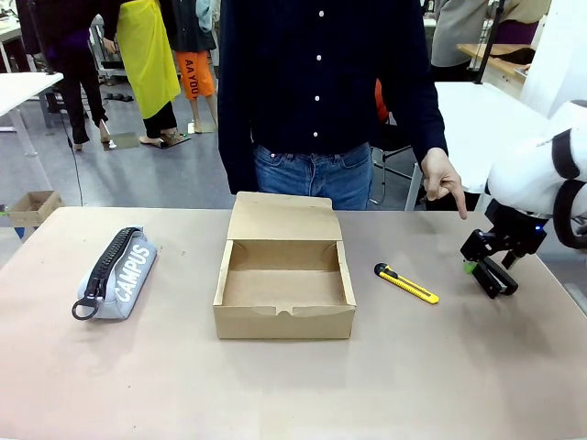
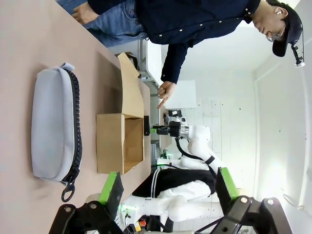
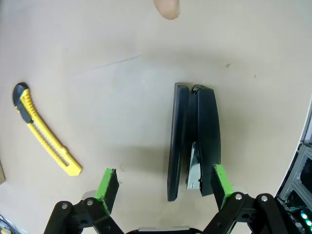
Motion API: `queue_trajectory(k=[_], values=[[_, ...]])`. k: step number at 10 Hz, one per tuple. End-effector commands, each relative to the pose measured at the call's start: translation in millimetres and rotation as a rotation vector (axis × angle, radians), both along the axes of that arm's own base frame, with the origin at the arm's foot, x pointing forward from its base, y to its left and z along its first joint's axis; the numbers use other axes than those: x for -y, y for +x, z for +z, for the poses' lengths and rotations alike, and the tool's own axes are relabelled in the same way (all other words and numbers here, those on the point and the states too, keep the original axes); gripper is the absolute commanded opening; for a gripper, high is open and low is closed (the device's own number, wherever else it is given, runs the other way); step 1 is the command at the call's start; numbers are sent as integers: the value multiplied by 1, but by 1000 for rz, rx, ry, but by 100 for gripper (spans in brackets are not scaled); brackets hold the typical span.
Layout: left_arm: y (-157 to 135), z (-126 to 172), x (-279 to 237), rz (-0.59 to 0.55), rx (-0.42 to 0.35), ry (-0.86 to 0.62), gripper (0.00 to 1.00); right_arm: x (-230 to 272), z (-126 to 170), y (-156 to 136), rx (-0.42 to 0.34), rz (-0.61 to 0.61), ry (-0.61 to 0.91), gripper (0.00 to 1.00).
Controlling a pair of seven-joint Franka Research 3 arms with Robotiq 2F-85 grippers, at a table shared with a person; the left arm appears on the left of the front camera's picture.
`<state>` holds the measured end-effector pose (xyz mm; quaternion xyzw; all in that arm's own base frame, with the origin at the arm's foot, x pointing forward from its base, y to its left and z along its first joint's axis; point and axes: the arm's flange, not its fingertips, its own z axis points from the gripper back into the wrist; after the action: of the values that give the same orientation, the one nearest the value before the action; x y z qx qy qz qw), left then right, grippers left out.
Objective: Pack the items into the box.
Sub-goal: Pick up the item specified by the human and place it in the Mailer Box.
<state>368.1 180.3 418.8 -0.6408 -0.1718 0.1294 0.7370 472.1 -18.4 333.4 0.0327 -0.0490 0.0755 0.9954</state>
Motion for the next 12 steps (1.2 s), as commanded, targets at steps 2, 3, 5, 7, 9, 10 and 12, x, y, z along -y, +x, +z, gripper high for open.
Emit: queue_trajectory(k=[2,3,5,7,9,10,12], values=[[0,3,0,-6,17,-11,100,-1,-10,18,-40,-23,-65,100],[0,3,0,-6,17,-11,100,0,-17,22,-43,-34,-86,100],[0,3,0,-6,17,-11,100,2,-23,26,-25,-52,-114,100],[0,3,0,-6,17,-11,100,2,-32,30,-48,-55,-117,100],[0,3,0,-6,17,-11,100,3,-34,31,-50,-53,-109,100],[0,3,0,-6,17,-11,100,4,-33,31,-59,-69,-108,100],[0,3,0,-6,17,-11,100,3,-32,30,-70,-66,-115,100]])
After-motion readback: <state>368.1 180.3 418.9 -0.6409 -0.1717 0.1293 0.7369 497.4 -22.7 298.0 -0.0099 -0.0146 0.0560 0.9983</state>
